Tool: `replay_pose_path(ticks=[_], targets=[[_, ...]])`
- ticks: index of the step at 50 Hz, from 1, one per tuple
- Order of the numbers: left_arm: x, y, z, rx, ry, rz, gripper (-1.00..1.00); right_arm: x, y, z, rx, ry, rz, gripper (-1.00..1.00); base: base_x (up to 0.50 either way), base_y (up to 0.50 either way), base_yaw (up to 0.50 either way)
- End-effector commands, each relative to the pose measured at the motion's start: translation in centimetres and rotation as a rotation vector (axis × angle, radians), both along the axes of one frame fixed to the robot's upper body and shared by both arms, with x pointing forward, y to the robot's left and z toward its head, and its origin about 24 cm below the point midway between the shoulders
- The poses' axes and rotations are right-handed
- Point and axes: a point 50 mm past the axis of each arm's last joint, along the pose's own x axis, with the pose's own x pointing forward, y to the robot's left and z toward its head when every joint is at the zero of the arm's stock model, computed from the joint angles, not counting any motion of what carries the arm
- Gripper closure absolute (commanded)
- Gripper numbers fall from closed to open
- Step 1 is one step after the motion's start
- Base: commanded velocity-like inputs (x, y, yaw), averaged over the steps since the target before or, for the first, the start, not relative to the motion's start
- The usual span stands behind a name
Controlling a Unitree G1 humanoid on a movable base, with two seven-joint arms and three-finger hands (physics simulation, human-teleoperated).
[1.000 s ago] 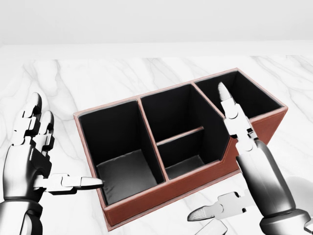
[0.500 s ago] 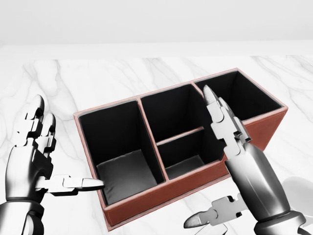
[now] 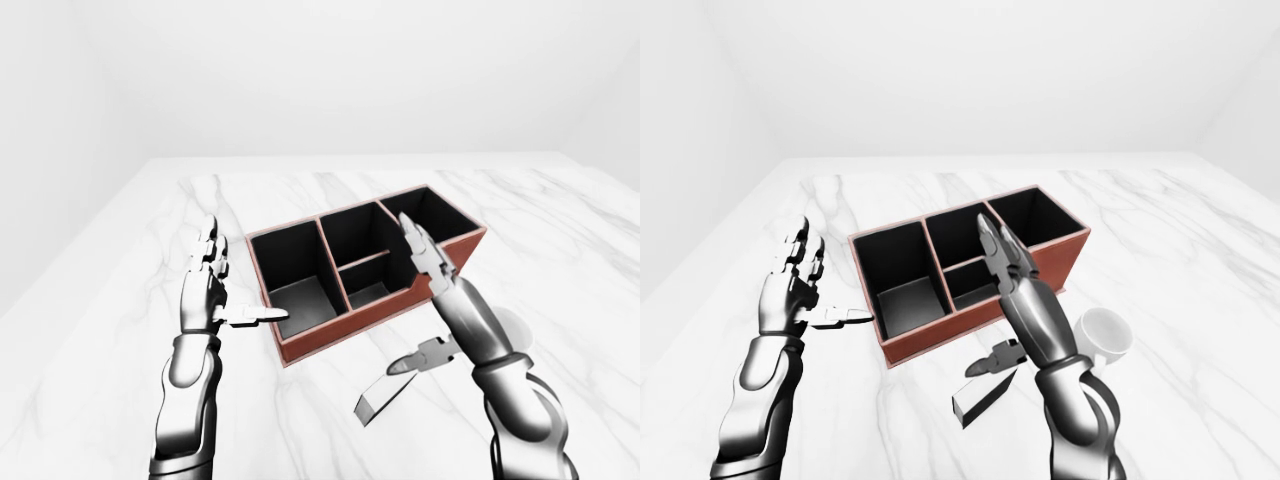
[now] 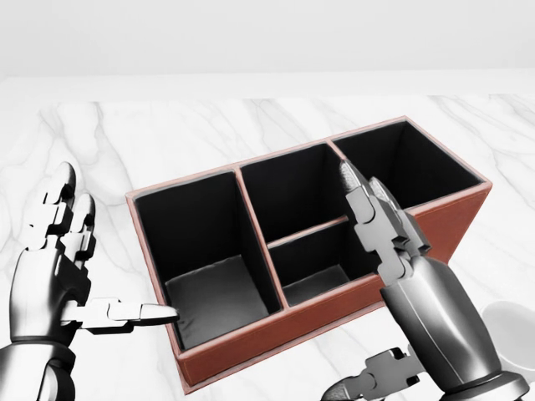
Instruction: Pick up the book and place it in the front compartment of the caddy.
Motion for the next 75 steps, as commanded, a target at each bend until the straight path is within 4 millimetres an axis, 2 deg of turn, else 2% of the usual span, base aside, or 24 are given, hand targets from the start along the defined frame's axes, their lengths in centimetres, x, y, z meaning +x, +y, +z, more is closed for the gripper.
replay_pose_path(ticks=[1, 38, 75], targets=[[0.1, 0.0, -0.2, 0.000, 0.007, 0.001, -1.00, -0.4, -0.1, 0.0, -0.023, 0.013, -0.004, -1.00, 0.00, 0.00, 0.00], [0.1, 0.0, -0.3, 0.002, 0.013, 0.000, -1.00, -1.8, 0.5, 0.0, -0.069, 0.039, 0.018, -1.00, 0.00, 0.00, 0.00], [0.1, 0.0, -0.2, 0.002, 0.011, 0.001, -1.00, -1.9, 0.3, -1.9, -0.099, 0.128, -0.011, -1.00, 0.00, 0.00, 0.00]])
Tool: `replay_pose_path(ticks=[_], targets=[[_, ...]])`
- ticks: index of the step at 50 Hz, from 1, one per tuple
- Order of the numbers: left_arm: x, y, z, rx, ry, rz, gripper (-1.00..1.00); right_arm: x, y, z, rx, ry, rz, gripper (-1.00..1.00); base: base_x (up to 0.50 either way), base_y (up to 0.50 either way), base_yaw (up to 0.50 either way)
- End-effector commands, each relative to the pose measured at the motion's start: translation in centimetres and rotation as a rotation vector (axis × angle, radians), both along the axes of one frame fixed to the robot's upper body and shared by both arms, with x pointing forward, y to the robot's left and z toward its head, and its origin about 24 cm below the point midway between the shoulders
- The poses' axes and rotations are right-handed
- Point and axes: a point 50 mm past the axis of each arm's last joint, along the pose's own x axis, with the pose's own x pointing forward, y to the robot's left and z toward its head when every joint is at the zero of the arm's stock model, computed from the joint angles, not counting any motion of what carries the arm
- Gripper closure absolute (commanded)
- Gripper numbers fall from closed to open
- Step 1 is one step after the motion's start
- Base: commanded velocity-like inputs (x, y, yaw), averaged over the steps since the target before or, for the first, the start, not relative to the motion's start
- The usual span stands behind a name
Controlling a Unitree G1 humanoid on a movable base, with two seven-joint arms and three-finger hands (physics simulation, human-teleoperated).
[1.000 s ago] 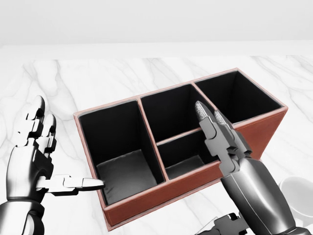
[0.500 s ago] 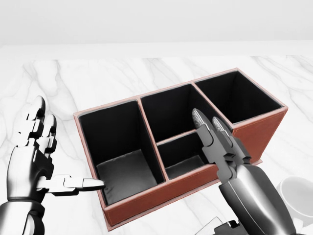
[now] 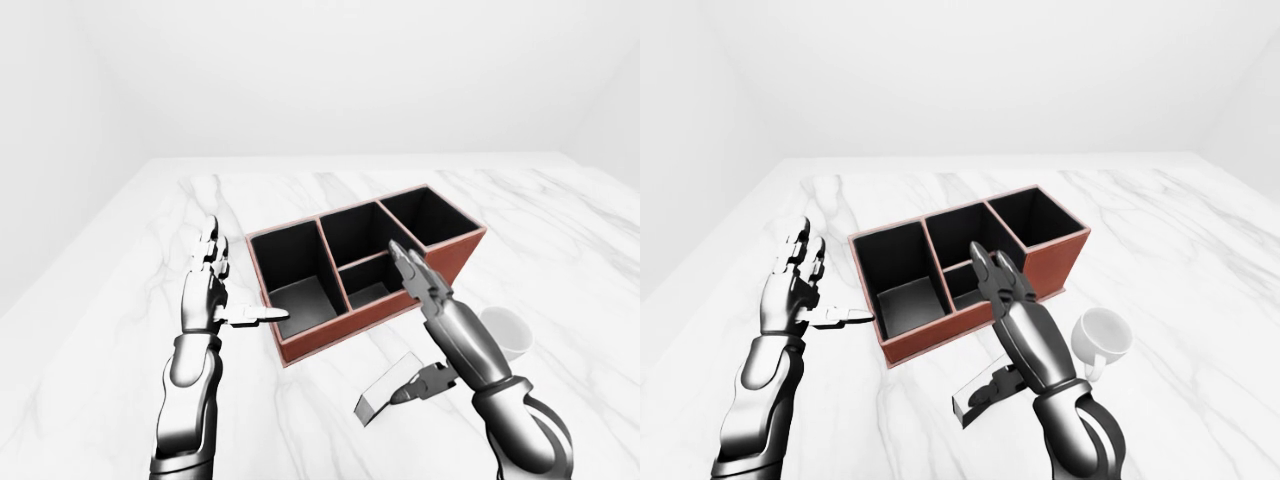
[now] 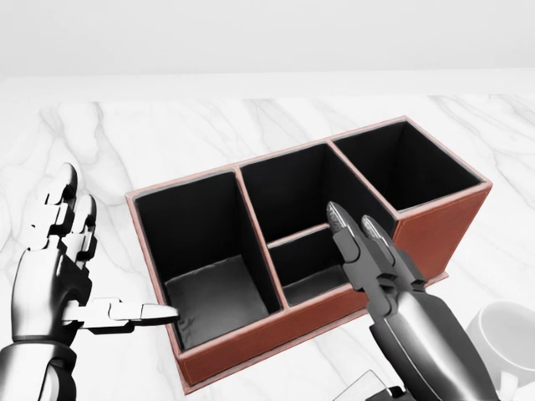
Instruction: Pick up the book and place it in the front compartment of the caddy.
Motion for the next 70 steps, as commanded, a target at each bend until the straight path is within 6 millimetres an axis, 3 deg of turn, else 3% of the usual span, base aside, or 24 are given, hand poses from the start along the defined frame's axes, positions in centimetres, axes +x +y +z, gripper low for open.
replay_pose_path(ticks=[1, 28, 70], targets=[[0.1, 0.0, -0.1, 0.000, 0.005, 0.001, -1.00, 0.0, -0.1, -0.7, -0.007, 0.029, -0.013, -1.00, 0.00, 0.00, 0.00], [0.0, 0.0, -0.2, 0.001, 0.009, 0.000, -1.00, -0.6, 0.9, -2.9, -0.052, 0.060, 0.019, -1.00, 0.00, 0.00, 0.00], [0.0, -0.1, -0.3, 0.002, 0.012, -0.001, -1.00, -0.9, 1.3, -4.3, -0.108, 0.054, 0.045, -1.00, 0.00, 0.00, 0.00]])
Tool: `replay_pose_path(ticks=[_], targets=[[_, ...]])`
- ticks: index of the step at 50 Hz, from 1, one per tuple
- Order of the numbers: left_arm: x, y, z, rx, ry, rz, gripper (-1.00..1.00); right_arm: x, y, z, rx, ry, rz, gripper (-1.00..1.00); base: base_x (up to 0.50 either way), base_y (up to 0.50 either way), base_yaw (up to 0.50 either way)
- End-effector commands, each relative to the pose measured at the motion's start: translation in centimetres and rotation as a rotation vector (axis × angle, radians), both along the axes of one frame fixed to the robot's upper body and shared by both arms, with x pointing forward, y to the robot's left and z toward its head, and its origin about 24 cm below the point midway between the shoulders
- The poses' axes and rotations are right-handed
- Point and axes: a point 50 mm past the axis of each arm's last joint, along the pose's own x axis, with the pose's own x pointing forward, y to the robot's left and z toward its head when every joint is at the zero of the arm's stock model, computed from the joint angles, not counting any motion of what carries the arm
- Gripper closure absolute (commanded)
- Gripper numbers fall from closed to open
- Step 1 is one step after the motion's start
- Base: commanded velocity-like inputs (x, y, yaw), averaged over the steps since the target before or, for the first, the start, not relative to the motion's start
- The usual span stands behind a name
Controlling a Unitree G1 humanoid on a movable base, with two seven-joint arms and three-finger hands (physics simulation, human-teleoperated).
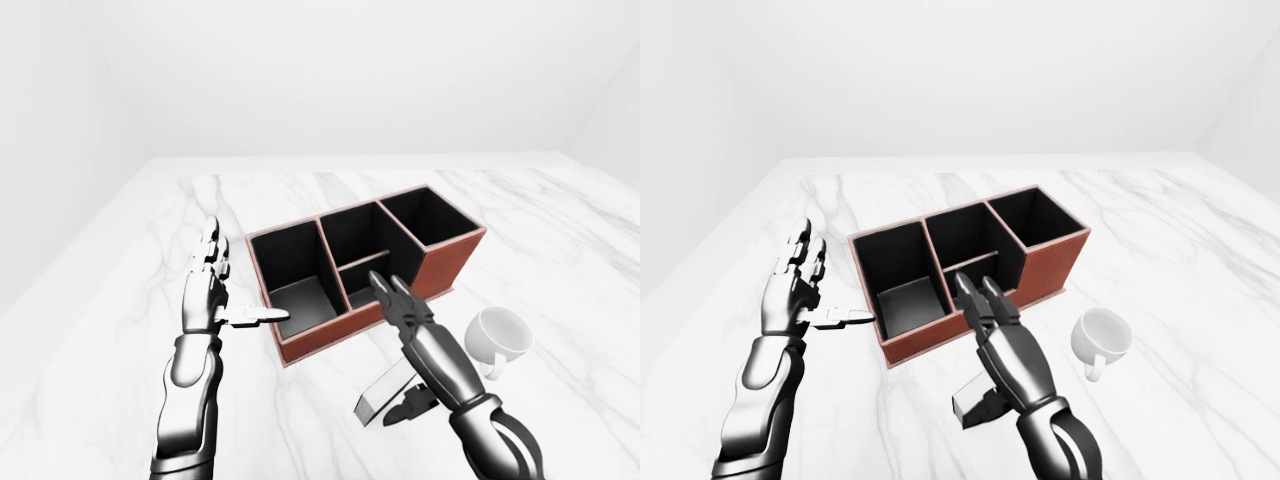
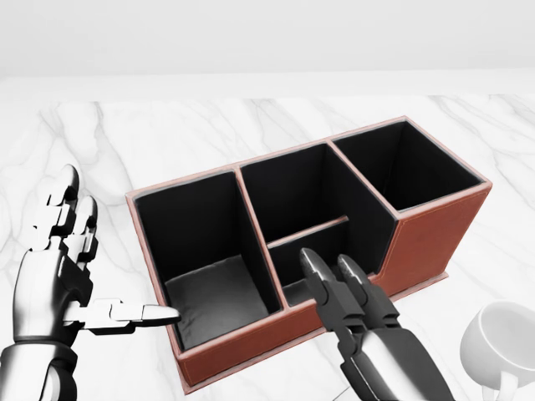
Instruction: Pick up the book and place it in the front compartment of the caddy.
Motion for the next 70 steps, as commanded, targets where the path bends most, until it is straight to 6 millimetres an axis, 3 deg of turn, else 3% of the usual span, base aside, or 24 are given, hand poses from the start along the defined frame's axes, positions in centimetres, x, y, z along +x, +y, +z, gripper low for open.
replay_pose_path(ticks=[1, 19, 70], targets=[[0.0, 0.0, -0.1, 0.000, 0.003, 0.000, -1.00, -0.1, 0.1, -0.5, -0.014, -0.003, 0.010, -1.00, 0.00, 0.00, 0.00], [0.0, 0.0, 0.0, 0.001, 0.000, 0.000, -1.00, -0.1, -0.4, -0.6, -0.025, -0.001, -0.013, -1.00, 0.00, 0.00, 0.00], [0.0, -0.2, -0.1, 0.003, 0.006, -0.004, -1.00, 0.5, -0.9, -3.3, -0.117, 0.042, -0.094, -1.00, 0.00, 0.00, 0.00]])
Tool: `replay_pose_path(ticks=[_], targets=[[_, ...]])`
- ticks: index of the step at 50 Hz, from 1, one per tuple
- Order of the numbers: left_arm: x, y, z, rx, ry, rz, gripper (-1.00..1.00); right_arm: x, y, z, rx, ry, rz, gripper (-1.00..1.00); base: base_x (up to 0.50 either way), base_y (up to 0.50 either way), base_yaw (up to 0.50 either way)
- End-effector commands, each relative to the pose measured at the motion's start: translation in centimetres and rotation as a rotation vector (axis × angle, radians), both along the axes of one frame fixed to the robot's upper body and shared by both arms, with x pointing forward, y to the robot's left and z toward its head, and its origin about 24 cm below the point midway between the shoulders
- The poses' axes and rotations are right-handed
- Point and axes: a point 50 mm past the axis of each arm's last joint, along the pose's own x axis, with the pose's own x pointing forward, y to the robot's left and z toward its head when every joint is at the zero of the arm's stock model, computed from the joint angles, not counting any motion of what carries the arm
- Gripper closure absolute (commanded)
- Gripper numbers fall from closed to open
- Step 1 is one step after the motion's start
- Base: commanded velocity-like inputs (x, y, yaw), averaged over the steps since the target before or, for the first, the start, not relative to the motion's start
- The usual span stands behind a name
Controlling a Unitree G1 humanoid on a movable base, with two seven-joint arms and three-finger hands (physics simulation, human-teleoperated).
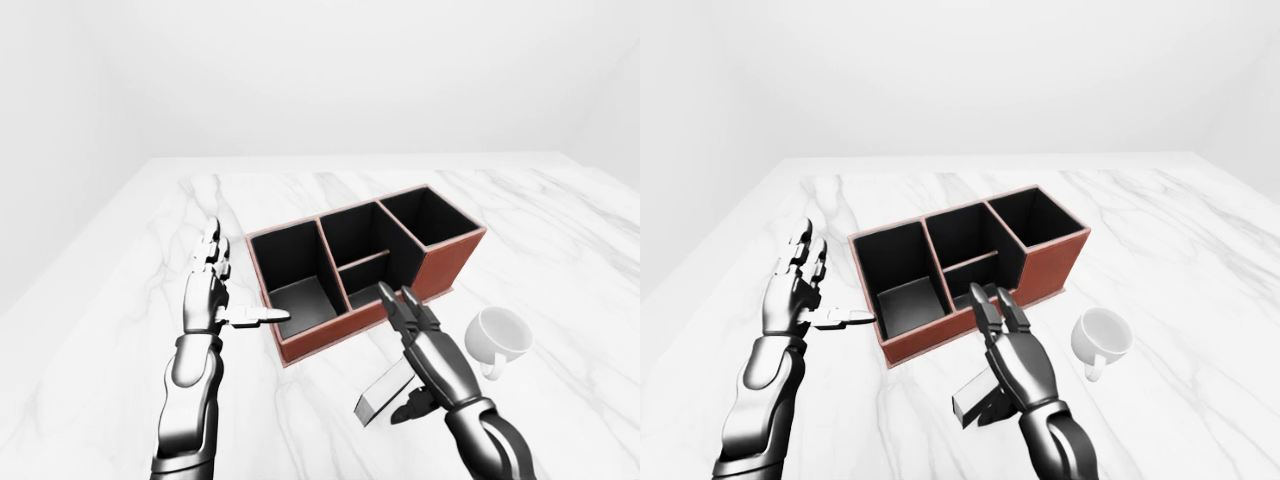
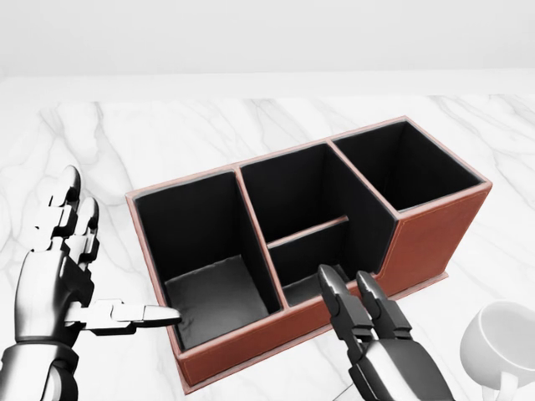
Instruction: Pick up the book and place it in the front compartment of the caddy.
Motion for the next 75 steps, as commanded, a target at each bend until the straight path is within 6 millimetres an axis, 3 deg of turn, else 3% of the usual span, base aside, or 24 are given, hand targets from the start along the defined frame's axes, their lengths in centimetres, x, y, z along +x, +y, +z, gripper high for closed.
replay_pose_path(ticks=[1, 75], targets=[[-0.1, -0.1, 0.0, 0.002, -0.001, -0.004, -1.00, 0.2, 0.2, -0.3, -0.013, -0.001, 0.002, -1.00, 0.00, 0.00, 0.00], [0.0, -0.1, 0.0, 0.002, 0.002, -0.002, -1.00, 0.4, 0.7, -2.8, -0.077, 0.038, 0.007, -1.00, 0.00, 0.00, 0.00]])
